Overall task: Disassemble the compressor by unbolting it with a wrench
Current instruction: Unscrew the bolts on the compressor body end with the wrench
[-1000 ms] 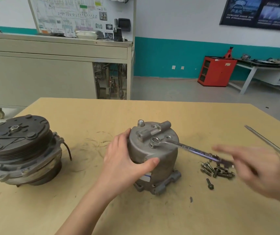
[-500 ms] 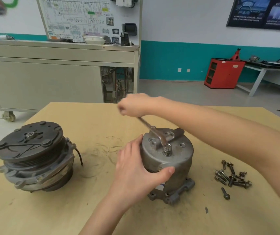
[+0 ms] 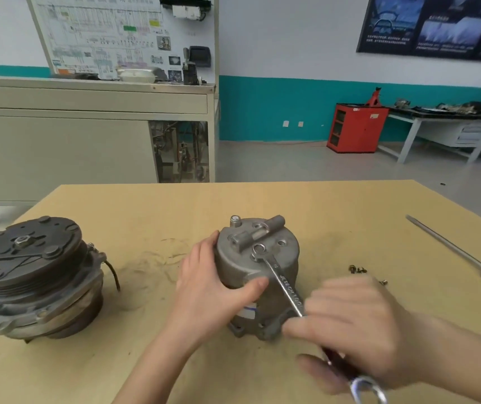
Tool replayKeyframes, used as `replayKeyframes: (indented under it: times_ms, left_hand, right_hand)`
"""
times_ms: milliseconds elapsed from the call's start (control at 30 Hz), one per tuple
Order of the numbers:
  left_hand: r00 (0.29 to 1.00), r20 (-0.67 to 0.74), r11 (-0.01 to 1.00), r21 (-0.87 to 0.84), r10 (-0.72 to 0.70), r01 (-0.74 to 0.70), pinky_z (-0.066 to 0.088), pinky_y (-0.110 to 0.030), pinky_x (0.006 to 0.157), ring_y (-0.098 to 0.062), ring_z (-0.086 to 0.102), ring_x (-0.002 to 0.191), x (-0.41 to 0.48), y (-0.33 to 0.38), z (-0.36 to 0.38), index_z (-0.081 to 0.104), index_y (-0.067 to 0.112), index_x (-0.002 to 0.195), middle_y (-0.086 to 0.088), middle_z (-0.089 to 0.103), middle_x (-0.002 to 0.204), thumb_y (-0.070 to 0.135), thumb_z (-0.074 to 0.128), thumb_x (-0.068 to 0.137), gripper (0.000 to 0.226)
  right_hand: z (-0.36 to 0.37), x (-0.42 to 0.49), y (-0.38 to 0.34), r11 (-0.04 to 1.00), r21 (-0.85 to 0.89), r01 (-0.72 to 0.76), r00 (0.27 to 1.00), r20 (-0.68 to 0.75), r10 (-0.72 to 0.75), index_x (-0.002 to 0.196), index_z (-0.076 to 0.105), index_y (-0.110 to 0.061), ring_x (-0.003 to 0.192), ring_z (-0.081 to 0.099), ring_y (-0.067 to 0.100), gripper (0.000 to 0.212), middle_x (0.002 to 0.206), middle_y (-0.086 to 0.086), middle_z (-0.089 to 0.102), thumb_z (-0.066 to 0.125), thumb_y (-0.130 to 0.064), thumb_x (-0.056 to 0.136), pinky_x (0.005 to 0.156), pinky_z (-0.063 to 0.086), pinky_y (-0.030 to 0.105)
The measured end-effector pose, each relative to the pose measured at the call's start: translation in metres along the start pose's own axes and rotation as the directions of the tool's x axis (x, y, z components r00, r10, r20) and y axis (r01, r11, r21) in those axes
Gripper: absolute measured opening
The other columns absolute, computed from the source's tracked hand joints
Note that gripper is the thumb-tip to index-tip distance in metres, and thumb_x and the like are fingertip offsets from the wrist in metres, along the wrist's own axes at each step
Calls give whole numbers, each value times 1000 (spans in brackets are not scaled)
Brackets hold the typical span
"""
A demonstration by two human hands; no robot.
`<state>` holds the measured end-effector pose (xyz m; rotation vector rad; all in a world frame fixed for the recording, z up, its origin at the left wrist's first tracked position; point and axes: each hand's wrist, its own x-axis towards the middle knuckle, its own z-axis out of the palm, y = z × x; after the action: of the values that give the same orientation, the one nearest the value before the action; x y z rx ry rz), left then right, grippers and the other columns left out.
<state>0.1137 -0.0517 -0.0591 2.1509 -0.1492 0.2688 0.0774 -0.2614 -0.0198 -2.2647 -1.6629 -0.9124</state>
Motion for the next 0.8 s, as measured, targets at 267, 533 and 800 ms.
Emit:
replayKeyframes:
  times_ms: [267, 533, 800]
  left_hand:
    - [1000, 2, 999, -25, -22, 22, 30, -35, 112, -5, 30, 131, 0, 2, -2, 27, 31, 146, 20, 37, 132, 74, 52, 42, 116]
    - [1000, 11, 999, -26, -25, 25, 30, -36, 112, -6, 30, 132, -2, 5, -4, 27, 29, 147, 18, 37, 135, 75, 50, 43, 116]
    - [1000, -13, 1000, -6, -19, 19, 32, -36, 109, -9, 33, 131, -4, 7, -5, 33, 29, 142, 19, 37, 126, 74, 50, 45, 109]
  right_hand:
    - [28, -6, 78, -263, 901, -346, 227, 352, 908, 83, 59, -5, 33, 27, 7, 20, 41, -5, 30, 49, -19, 94, 37, 24, 17]
    - [59, 130, 135, 97, 483, -870, 353, 475, 806, 86, 56, -8, 40, 35, 10, 12, 53, -1, 40, 52, -14, 95, 36, 25, 18]
    - [55, 194, 48, 362, 545, -756, 652, 672, 350, 79, 38, -15, 42, 43, 13, 34, 58, -1, 34, 30, -37, 104, 41, 36, 19]
